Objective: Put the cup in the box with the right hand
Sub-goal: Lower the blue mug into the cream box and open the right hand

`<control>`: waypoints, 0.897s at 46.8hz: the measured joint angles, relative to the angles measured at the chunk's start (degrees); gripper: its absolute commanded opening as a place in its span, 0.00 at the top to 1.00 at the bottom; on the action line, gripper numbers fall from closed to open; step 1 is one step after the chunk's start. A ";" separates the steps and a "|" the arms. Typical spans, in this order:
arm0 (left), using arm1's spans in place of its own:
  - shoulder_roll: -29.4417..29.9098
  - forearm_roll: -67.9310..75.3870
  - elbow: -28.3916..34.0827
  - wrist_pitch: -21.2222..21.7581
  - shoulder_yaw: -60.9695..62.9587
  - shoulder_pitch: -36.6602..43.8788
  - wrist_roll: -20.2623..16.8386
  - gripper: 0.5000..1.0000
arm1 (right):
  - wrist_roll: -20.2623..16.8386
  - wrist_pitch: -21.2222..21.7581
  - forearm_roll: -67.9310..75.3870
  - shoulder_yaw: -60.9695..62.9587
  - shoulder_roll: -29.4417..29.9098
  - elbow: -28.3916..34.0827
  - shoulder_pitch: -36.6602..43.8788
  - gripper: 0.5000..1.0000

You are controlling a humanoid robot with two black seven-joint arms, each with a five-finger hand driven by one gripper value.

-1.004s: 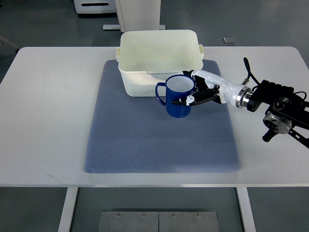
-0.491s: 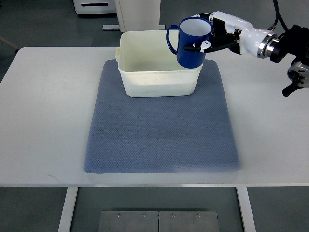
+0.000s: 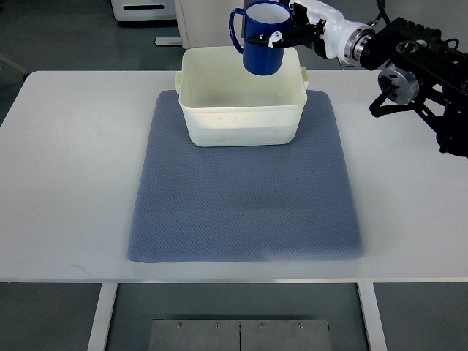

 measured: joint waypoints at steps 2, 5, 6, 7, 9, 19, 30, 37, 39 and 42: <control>0.00 0.00 0.00 0.00 0.00 0.01 0.00 0.00 | 0.01 -0.09 -0.03 0.00 1.04 -1.63 -0.20 1.00; 0.00 0.00 0.00 0.00 0.00 -0.01 0.00 0.00 | 0.06 -0.12 -0.05 0.00 2.26 -3.86 -0.52 1.00; 0.00 0.00 0.00 0.00 0.00 0.00 -0.01 0.00 | 0.10 -0.13 -0.06 0.00 2.62 -4.47 -0.60 1.00; 0.00 0.00 0.00 0.00 0.01 0.01 -0.01 0.00 | 0.13 -0.13 -0.06 0.00 2.91 -4.97 -0.68 1.00; 0.00 0.00 0.00 0.00 0.00 0.01 -0.02 0.00 | 0.19 -0.13 -0.06 -0.06 3.54 -5.92 -0.87 1.00; 0.00 0.00 0.00 0.00 0.01 0.00 -0.02 0.00 | 0.18 -0.18 -0.12 -0.27 5.51 -8.05 -2.01 1.00; 0.00 0.00 0.00 0.00 0.01 0.00 -0.02 0.00 | -0.94 -2.29 -0.15 -1.21 6.88 -8.10 -2.82 1.00; 0.00 0.00 0.00 0.00 0.00 0.00 -0.02 0.00 | -1.11 -2.43 -0.16 -2.21 7.95 -8.09 -3.30 1.00; 0.00 0.00 0.01 0.00 0.02 0.01 -0.02 0.00 | -1.11 -2.65 -0.15 -2.22 8.14 -8.11 -3.31 1.00; 0.00 0.00 0.00 0.00 0.02 -0.02 -0.02 0.00 | -1.02 -2.76 -0.15 -2.21 8.36 -8.11 -3.38 1.00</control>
